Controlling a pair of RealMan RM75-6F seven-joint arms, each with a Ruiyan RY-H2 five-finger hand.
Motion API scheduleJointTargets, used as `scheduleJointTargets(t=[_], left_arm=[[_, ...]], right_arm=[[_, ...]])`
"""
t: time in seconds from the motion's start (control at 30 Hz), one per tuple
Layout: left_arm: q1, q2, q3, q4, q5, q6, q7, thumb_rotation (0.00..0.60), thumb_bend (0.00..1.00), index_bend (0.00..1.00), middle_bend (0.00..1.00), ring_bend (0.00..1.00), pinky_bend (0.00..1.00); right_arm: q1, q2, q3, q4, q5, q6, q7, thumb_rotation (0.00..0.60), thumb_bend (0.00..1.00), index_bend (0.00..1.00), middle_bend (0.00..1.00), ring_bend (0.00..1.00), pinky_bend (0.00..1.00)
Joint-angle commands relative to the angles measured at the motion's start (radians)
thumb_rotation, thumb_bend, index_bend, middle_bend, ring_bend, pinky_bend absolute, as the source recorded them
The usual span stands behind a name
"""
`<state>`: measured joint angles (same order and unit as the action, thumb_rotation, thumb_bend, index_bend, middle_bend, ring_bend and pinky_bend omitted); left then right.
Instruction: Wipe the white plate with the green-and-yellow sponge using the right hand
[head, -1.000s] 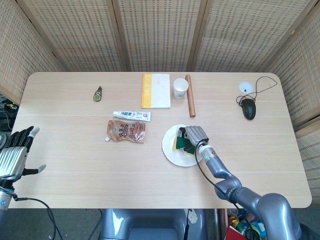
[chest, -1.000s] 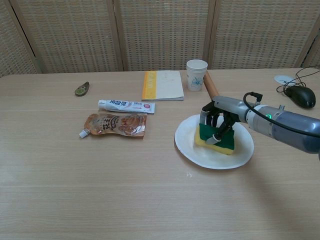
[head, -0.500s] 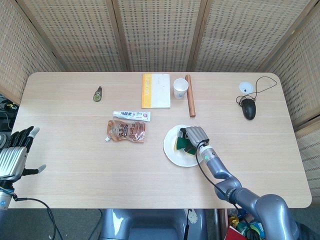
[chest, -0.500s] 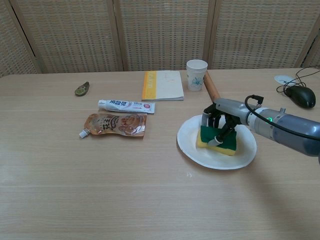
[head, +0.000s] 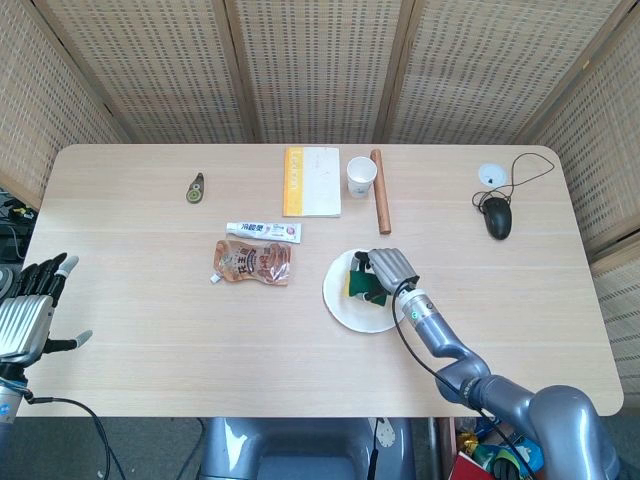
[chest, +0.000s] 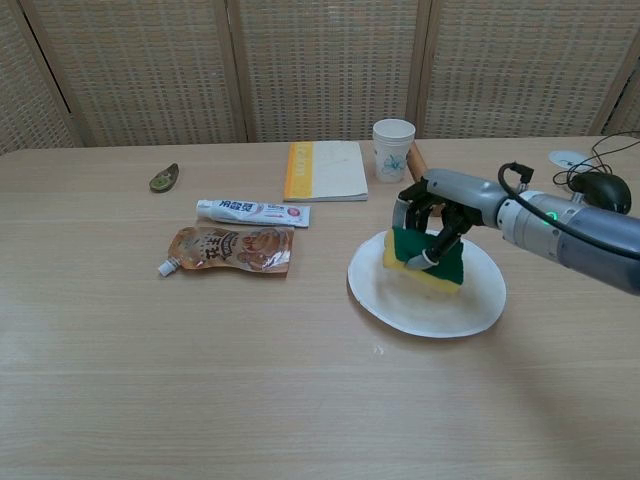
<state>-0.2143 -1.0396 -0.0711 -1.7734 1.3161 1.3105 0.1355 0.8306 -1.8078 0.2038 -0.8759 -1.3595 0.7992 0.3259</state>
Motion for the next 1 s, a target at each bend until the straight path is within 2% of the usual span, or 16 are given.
scheduleJointTargets(t=[0.03, 0.17, 0.3, 0.5, 0.67, 0.7, 0.77, 0.83, 0.9, 1.0], left_arm=[[0.001, 0.003, 0.002, -0.001, 0.006, 0.0, -0.006, 0.6, 0.0, 0.0, 0.0, 0.0, 0.0], [0.002, 0.005, 0.004, -0.001, 0.013, 0.002, -0.01, 0.6, 0.0, 0.0, 0.0, 0.0, 0.0], [0.003, 0.004, 0.008, -0.002, 0.02, 0.003, -0.009, 0.6, 0.0, 0.0, 0.0, 0.0, 0.0], [0.002, -0.001, 0.011, -0.002, 0.024, -0.001, -0.002, 0.6, 0.0, 0.0, 0.0, 0.0, 0.0], [0.001, -0.003, 0.013, -0.003, 0.025, -0.004, 0.005, 0.6, 0.0, 0.0, 0.0, 0.0, 0.0], [0.001, -0.004, 0.014, -0.003, 0.026, -0.005, 0.006, 0.6, 0.0, 0.0, 0.0, 0.0, 0.0], [0.001, -0.005, 0.016, -0.004, 0.026, -0.006, 0.009, 0.6, 0.0, 0.0, 0.0, 0.0, 0.0], [0.001, -0.005, 0.016, -0.005, 0.027, -0.006, 0.01, 0.6, 0.0, 0.0, 0.0, 0.0, 0.0], [0.001, -0.005, 0.017, -0.005, 0.028, -0.006, 0.01, 0.6, 0.0, 0.0, 0.0, 0.0, 0.0], [0.001, -0.004, 0.018, -0.005, 0.031, -0.006, 0.007, 0.6, 0.0, 0.0, 0.0, 0.0, 0.0]], right_arm=[[-0.027, 0.179, 0.014, -0.209, -0.046, 0.097, -0.038, 0.6, 0.21, 0.49, 0.53, 0.42, 0.68], [-0.059, 0.268, -0.011, -0.273, -0.031, 0.089, -0.095, 0.6, 0.21, 0.49, 0.53, 0.42, 0.68], [-0.1, 0.303, -0.062, -0.24, -0.031, 0.084, -0.124, 0.6, 0.21, 0.49, 0.53, 0.42, 0.68], [-0.146, 0.285, -0.135, -0.139, -0.041, 0.067, -0.174, 0.6, 0.21, 0.49, 0.53, 0.42, 0.67], [-0.161, 0.252, -0.156, -0.08, -0.042, 0.059, -0.213, 0.6, 0.21, 0.48, 0.52, 0.42, 0.64], [-0.164, 0.244, -0.157, -0.069, -0.038, 0.057, -0.223, 0.6, 0.18, 0.45, 0.49, 0.4, 0.61], [-0.169, 0.243, -0.154, -0.084, -0.006, 0.019, -0.234, 0.6, 0.08, 0.31, 0.35, 0.29, 0.48], [-0.171, 0.254, -0.144, -0.114, 0.022, -0.003, -0.247, 0.6, 0.0, 0.09, 0.12, 0.08, 0.23], [-0.173, 0.264, -0.135, -0.141, 0.04, -0.009, -0.257, 0.6, 0.0, 0.01, 0.01, 0.0, 0.11], [-0.182, 0.286, -0.119, -0.196, 0.064, 0.005, -0.275, 0.6, 0.0, 0.0, 0.0, 0.0, 0.02]])
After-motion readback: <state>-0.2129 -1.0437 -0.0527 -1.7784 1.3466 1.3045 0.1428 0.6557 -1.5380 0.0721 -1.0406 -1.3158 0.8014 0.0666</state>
